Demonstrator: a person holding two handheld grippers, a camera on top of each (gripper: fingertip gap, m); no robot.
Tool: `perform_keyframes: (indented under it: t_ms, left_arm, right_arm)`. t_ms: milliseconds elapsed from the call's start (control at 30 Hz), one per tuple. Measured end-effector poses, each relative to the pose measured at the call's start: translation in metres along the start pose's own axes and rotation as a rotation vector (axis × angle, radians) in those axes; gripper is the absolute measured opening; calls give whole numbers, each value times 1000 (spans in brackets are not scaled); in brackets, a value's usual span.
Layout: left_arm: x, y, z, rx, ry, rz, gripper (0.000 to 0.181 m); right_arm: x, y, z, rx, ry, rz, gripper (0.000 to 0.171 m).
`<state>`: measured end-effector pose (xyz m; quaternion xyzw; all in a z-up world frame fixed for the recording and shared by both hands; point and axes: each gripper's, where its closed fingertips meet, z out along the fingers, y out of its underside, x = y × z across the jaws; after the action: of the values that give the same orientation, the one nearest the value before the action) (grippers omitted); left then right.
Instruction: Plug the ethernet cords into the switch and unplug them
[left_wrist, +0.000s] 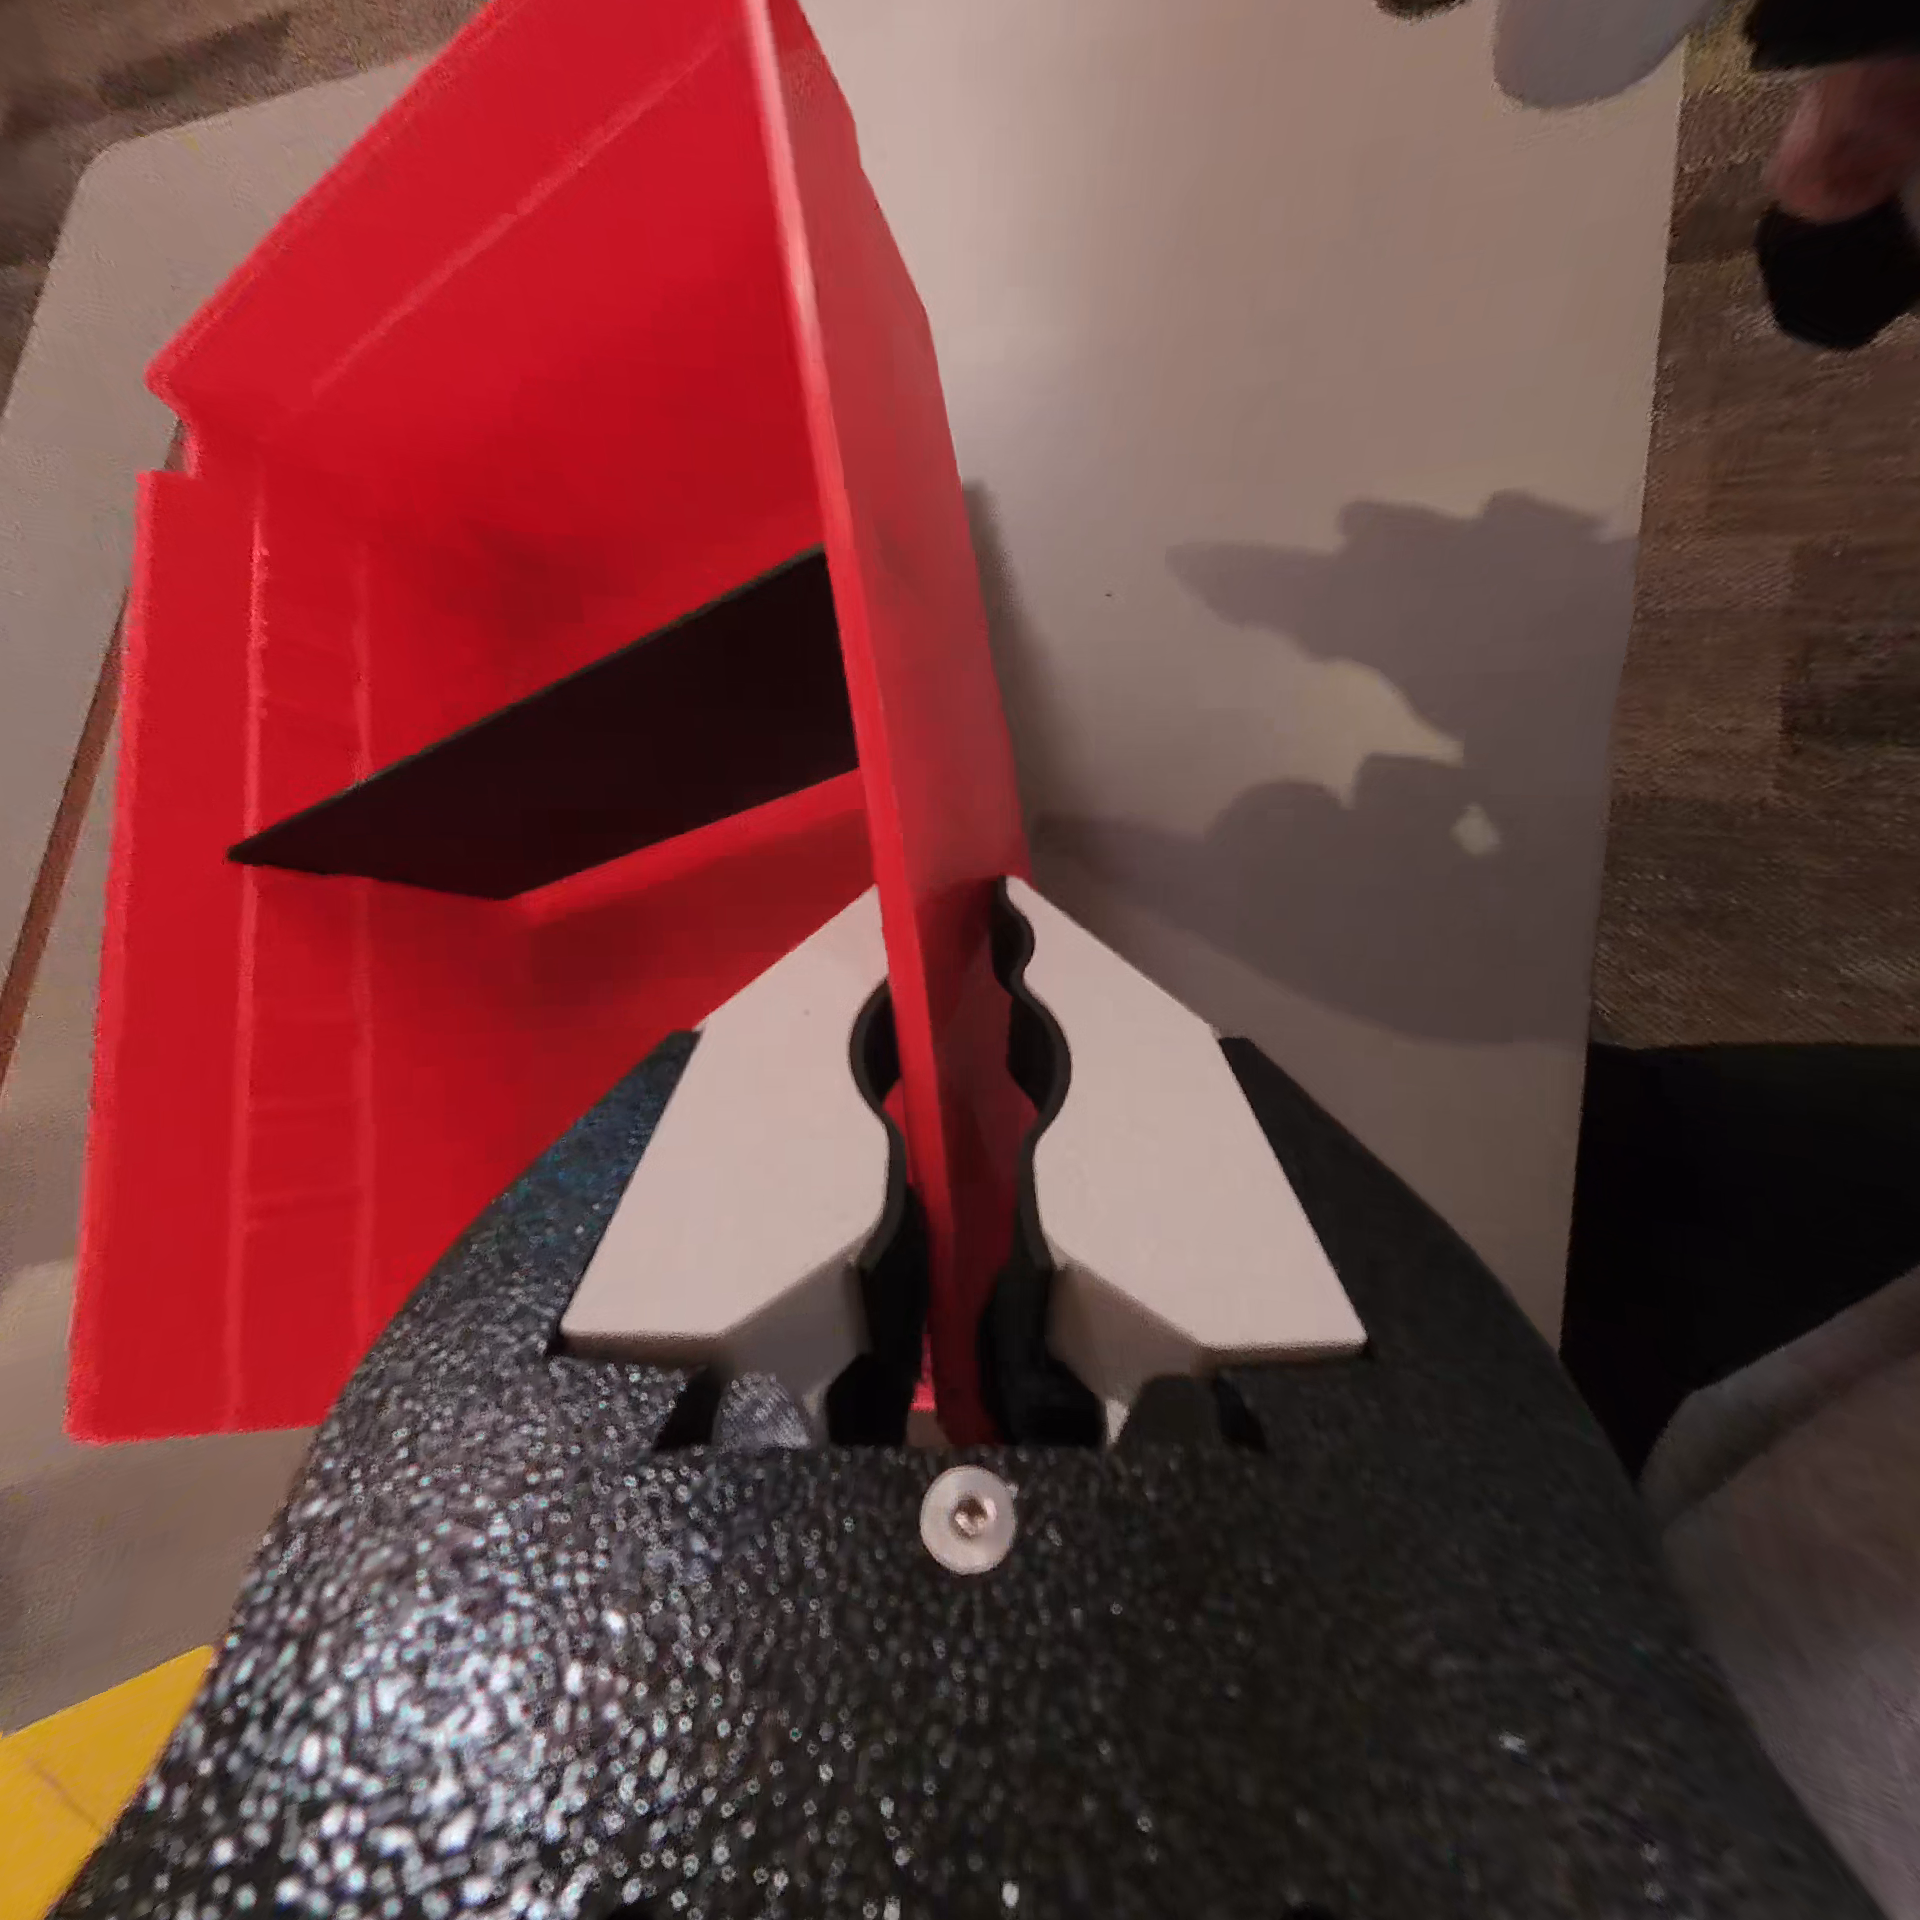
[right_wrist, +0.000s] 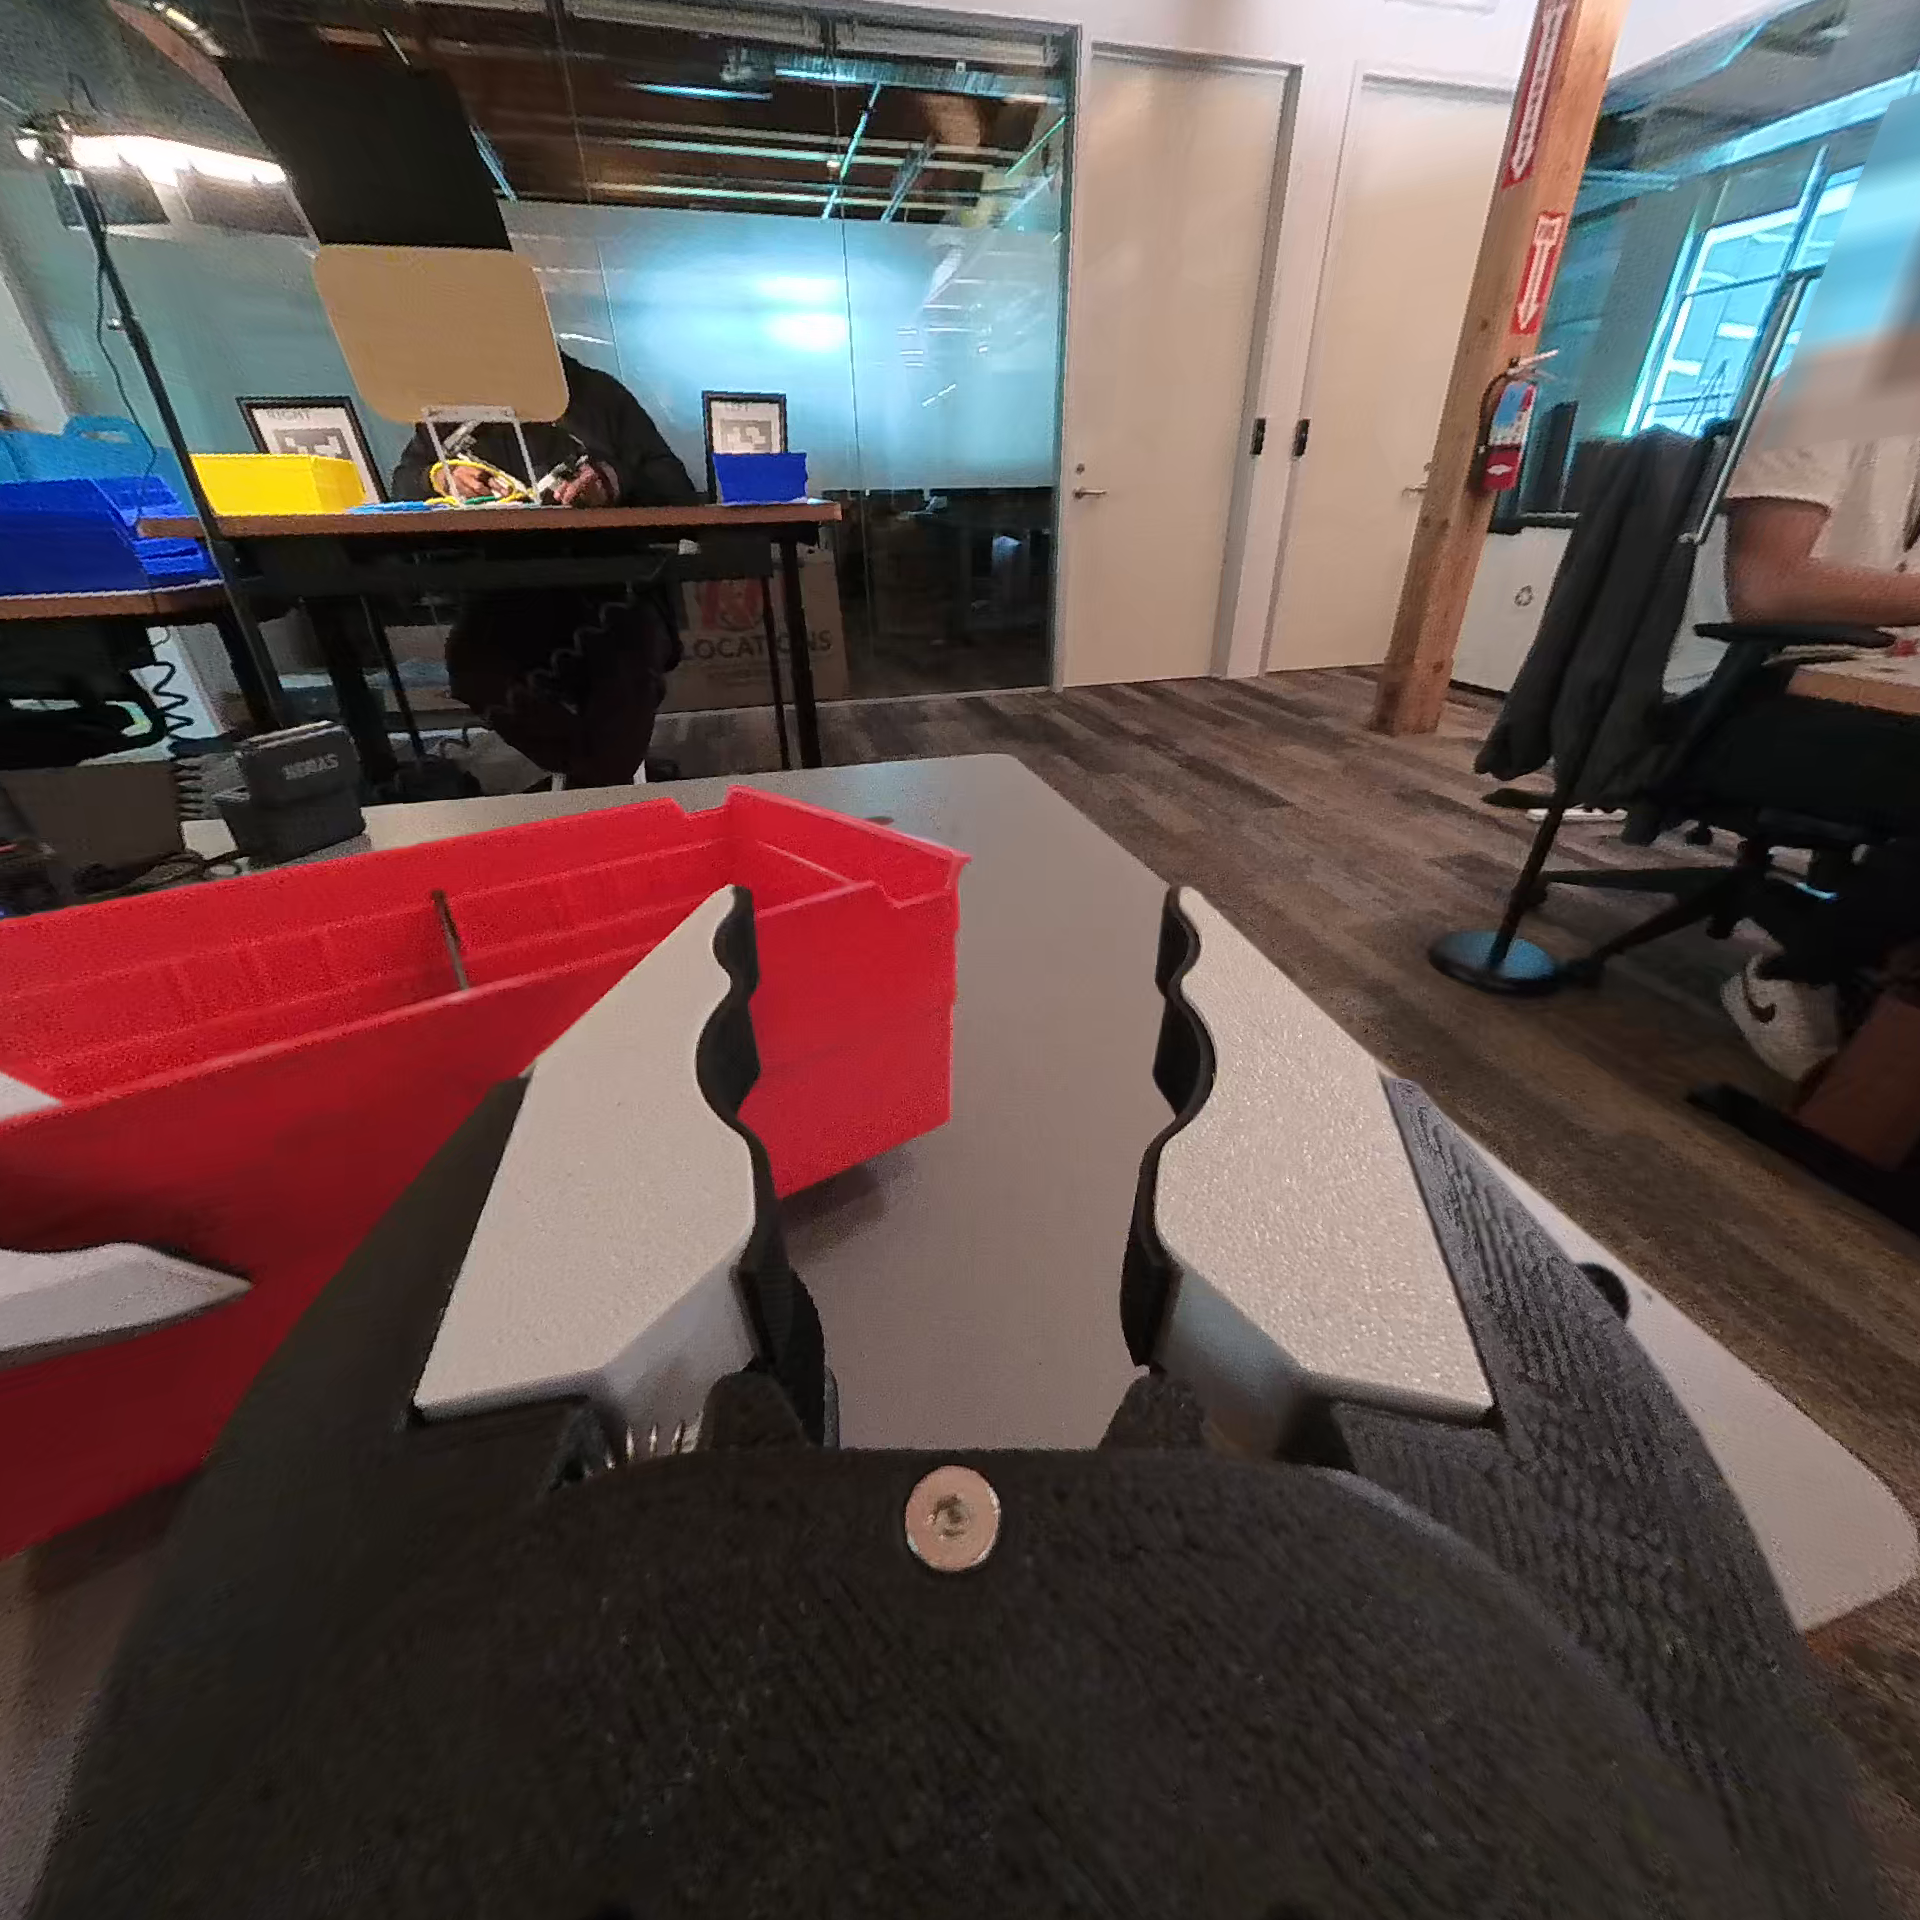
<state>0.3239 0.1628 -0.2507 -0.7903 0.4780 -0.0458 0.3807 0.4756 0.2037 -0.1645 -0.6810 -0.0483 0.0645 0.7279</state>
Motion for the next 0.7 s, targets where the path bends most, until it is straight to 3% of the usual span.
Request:
perform_keyframes:
  t_ms: [33, 167, 267, 367, 533, 600, 700]
  left_arm:
    - [2, 3, 4, -10, -12, 23, 9]
    - [7, 18, 18, -55, -18, 24, 8]
    - [5, 20, 12, -40, -26, -44, 66]
    - [-9, 9, -26, 27, -89, -60, 123]
    - [-51, 9, -133, 305, -262, -144, 129]
    - [-77, 39, -178, 368, -393, -230, 128]
    - [-116, 113, -243, 393, -651, -373, 123]
  right_arm:
    - [-2, 1, 0, -4, -9, 6, 77]
    - [-14, 0, -1, 7, -58, 5, 77]
    - [-36, -8, -6, 68, -168, -9, 82]
    - [-64, -36, -23, 235, -301, 29, 94]
    - [-106, -24, -26, 172, -388, -54, 119]
    - [-124, -12, -25, 114, -413, -67, 128]
    - [-146, 3, -24, 29, -412, -90, 139]
